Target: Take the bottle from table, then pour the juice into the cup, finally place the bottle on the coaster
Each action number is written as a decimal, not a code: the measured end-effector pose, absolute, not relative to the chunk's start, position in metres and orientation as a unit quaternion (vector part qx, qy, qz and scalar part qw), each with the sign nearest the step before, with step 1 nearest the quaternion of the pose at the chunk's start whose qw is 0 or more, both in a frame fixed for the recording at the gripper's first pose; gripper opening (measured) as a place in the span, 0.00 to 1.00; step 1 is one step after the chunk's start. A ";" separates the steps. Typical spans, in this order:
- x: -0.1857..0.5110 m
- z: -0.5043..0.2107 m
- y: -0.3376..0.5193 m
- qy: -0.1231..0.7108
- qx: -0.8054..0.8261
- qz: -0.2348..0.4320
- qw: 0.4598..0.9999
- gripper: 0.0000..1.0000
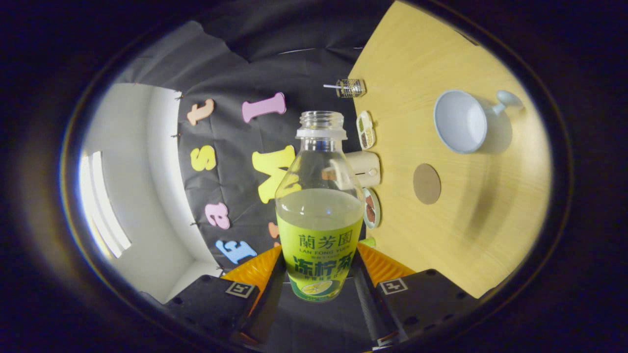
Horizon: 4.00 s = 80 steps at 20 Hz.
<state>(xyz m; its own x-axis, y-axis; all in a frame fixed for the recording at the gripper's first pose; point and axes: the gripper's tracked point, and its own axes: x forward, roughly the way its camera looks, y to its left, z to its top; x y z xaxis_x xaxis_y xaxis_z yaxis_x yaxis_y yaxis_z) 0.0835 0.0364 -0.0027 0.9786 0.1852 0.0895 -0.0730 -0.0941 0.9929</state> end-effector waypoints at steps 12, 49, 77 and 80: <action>0.077 -0.019 0.039 0.072 0.515 0.064 0.852 0.77; 0.233 -0.108 -0.002 0.144 -0.010 -0.088 0.986 0.79; 0.270 -0.163 0.004 0.201 -0.012 -0.039 0.979 0.98; 0.265 -0.162 0.006 0.203 -0.009 -0.035 0.979 0.98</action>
